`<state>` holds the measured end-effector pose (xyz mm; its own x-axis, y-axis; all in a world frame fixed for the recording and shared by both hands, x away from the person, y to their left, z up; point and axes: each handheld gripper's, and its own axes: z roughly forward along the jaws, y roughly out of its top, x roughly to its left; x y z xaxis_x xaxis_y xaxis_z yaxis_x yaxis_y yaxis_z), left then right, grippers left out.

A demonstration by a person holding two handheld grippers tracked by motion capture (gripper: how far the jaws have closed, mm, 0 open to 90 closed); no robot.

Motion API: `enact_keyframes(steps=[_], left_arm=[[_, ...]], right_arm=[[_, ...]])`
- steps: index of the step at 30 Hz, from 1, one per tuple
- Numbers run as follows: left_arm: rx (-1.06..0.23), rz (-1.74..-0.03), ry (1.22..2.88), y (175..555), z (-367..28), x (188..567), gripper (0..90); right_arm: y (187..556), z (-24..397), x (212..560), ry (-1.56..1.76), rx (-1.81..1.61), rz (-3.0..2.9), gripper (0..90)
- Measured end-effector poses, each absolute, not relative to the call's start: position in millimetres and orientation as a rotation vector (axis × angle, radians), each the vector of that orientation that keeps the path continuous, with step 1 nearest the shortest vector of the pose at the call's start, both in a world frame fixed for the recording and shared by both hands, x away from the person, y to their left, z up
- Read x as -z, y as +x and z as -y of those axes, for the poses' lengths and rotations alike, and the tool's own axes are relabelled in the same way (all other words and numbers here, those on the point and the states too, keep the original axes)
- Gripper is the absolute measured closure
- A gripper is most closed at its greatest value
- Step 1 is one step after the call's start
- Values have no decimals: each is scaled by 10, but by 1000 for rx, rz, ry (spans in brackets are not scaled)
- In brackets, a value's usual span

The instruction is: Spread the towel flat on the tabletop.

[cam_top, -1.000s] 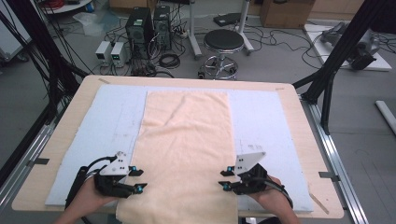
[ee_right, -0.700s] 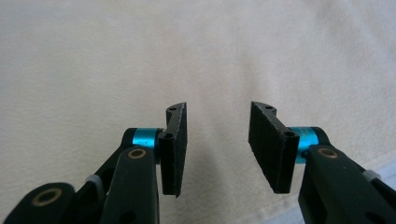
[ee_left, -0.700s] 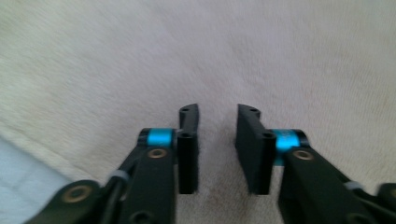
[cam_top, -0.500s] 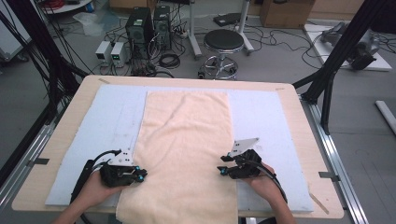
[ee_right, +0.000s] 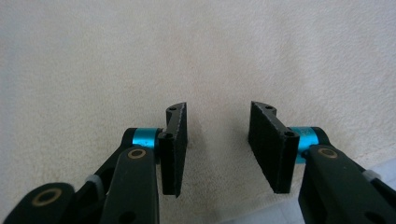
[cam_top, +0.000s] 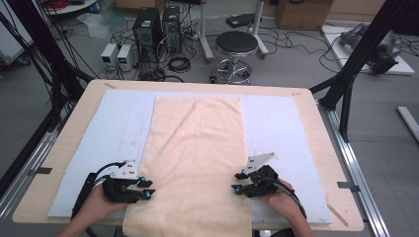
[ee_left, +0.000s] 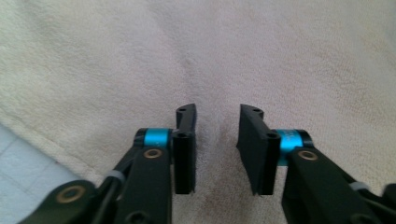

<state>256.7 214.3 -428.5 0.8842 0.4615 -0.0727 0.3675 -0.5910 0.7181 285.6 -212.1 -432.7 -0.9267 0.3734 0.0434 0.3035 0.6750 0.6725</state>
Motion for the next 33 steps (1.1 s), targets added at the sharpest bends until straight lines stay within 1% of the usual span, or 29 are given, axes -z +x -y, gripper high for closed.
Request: enact_keyframes(steps=[3,5,7,9,13,23,25,29,31,33], left_arm=[[-184,-622,2232,2623,-2182,4252,558],[-189,-648,2190,2683,-2202,4222,538],[-195,-652,2173,2740,-2207,4184,485],[-211,-652,2128,2804,-2200,4140,478],[-233,-675,2068,2914,-2190,4081,434],[-270,-708,2029,3060,-2242,4059,391],[-273,-731,2020,3092,-2260,4053,360],[-306,-765,1998,3183,-2284,4009,331],[-327,-778,1983,3236,-2286,3986,297],[-324,-790,1975,3271,-2287,3977,275]], right_arm=[[2877,2149,4279,595,-1133,-2735,504],[2906,2166,4242,604,-1152,-2709,493],[2943,2182,4188,623,-1167,-2674,459],[2995,2198,4137,648,-1191,-2644,438],[3106,2212,4064,674,-1209,-2604,404],[3363,2176,3967,715,-1238,-2559,346],[3424,2160,3970,717,-1244,-2555,333],[3498,2119,3978,726,-1228,-2554,314],[3522,2104,3980,734,-1222,-2559,308],[3549,2094,3974,733,-1212,-2562,296]])
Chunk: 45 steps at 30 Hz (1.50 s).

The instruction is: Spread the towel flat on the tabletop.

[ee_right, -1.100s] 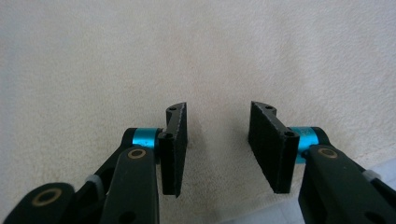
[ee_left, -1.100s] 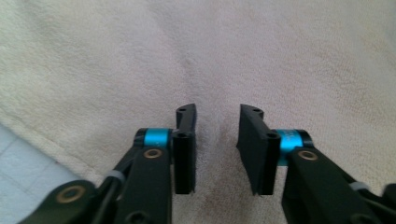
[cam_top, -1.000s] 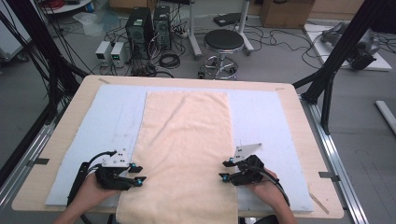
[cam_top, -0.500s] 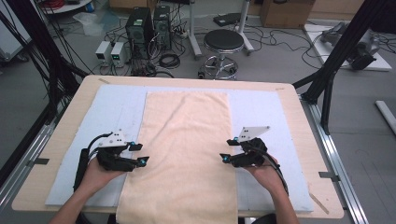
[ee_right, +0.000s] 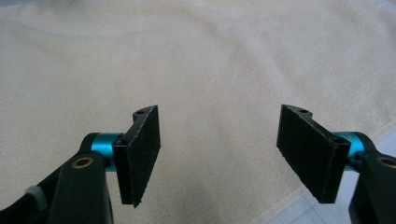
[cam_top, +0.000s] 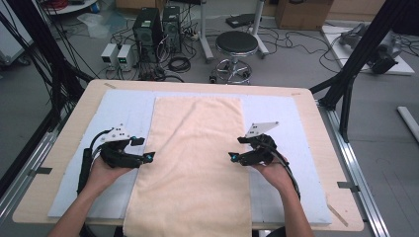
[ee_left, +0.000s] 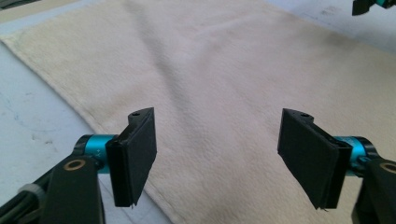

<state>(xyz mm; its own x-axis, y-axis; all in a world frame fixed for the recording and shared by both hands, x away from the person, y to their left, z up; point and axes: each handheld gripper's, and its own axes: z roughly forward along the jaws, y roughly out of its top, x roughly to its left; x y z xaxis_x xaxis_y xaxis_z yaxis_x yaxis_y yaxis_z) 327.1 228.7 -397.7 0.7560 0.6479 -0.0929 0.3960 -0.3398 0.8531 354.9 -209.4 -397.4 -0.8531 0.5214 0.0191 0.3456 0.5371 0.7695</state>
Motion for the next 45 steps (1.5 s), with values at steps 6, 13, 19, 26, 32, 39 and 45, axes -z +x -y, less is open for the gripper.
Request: enact_keyframes(steps=[6,13,19,26,32,39,45], left_arm=[[-329,-801,1970,3304,-2274,3965,247],[-315,-812,1974,3353,-2286,3948,206],[-310,-811,1988,3418,-2269,3830,159],[-306,-820,2012,3546,-2270,3692,133],[-302,-826,2021,3607,-2270,3674,133],[-303,-823,2018,3618,-2261,3684,133],[-297,-829,2042,3633,-2233,3715,134]], right_arm=[[3575,2105,3978,755,-1227,-2557,291],[3601,2129,3912,771,-1230,-2548,273],[3665,2102,3810,766,-1202,-2556,246],[3723,2102,3770,779,-1204,-2551,245],[3746,2108,3700,778,-1208,-2544,244],[3756,2101,3703,791,-1211,-2535,233],[3778,2071,3743,789,-1186,-2554,215]])
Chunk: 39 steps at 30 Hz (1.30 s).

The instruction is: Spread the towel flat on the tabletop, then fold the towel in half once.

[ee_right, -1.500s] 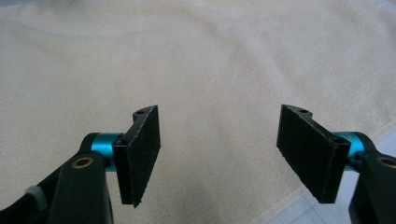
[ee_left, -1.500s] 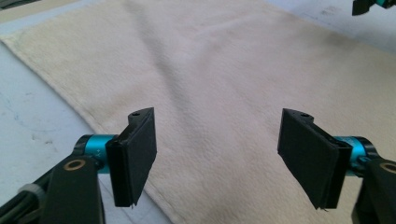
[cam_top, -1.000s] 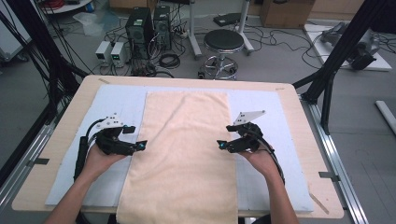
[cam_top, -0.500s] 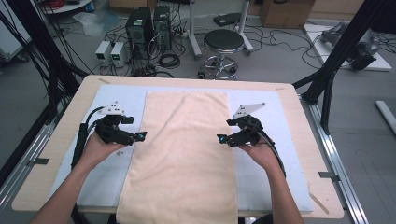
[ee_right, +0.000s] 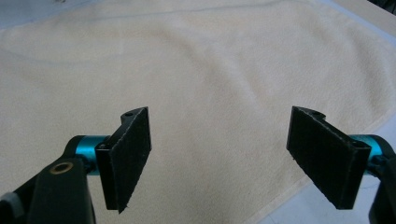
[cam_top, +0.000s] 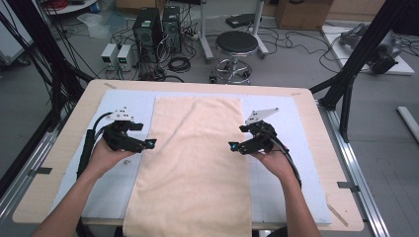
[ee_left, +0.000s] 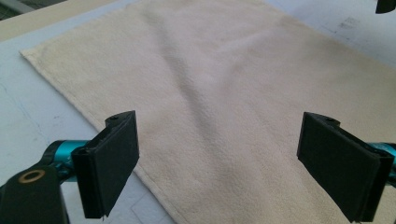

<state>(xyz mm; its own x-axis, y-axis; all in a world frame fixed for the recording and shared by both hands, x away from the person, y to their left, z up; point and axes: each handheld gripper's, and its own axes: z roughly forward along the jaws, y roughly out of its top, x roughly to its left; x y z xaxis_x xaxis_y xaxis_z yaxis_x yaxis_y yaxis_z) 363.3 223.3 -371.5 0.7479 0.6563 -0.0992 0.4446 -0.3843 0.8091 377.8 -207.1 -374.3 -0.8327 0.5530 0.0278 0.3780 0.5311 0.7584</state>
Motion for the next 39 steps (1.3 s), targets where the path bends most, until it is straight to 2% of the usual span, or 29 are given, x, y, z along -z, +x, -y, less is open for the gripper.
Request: enact_keyframes(steps=[10,17,21,25,29,34,39], left_arm=[[-310,-870,2014,3737,-2308,3678,217],[-371,-862,2038,4016,-2285,3334,214],[-386,-875,2038,4241,-2233,3275,211],[-388,-904,2072,4393,-2194,3434,227],[-383,-930,2084,4501,-2170,3648,261],[-409,-969,2110,4592,-2136,3917,318],[-362,-1018,2115,4681,-2103,4143,350]], right_arm=[[3836,2129,3746,800,-1196,-2531,222],[4027,2161,3419,778,-1158,-2514,228],[4235,2177,3297,799,-1180,-2479,235],[4445,2164,3417,855,-1131,-2483,232],[4625,2140,3693,925,-1062,-2505,234],[4731,2096,3963,944,-1013,-2493,310],[4816,2097,4181,1001,-950,-2522,373]])
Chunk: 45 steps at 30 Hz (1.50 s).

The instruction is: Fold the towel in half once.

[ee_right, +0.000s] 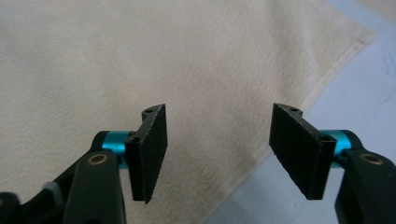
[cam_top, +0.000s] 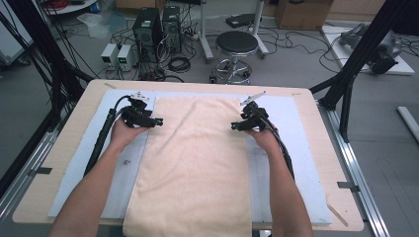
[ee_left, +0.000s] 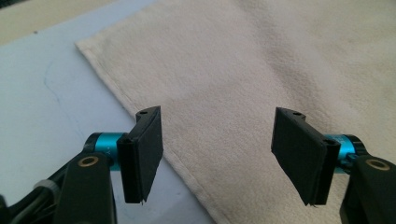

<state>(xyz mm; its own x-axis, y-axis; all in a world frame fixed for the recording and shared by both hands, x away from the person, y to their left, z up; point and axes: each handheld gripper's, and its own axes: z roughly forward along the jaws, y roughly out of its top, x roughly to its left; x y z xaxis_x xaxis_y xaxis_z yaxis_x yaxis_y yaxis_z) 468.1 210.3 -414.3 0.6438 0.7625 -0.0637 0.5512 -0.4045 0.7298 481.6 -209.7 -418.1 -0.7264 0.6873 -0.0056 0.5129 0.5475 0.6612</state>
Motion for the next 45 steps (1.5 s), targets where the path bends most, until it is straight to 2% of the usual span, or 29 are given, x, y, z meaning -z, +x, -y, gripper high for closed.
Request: enact_keyframes(steps=[6,10,14,21,23,27,45], left_arm=[[-340,-1061,2175,4733,-2045,4319,407],[-398,-1056,2197,4714,-2012,4317,453],[-413,-1099,2190,4701,-1986,4305,516],[-391,-1096,2209,4668,-1945,4278,756],[-376,-1102,2213,4662,-1944,4269,810],[-355,-1096,2216,4645,-1948,4252,840],[-328,-990,2132,4399,-2131,3990,843]], right_arm=[[4858,2135,4261,1088,-942,-2515,454],[4848,2125,4305,1128,-901,-2526,481],[4840,2120,4301,1147,-901,-2519,544],[4820,2064,4280,1132,-912,-2564,795],[4804,2055,4280,1144,-929,-2572,832],[4768,2057,4272,1127,-963,-2580,837],[4560,2137,3923,959,-1064,-2566,839]])
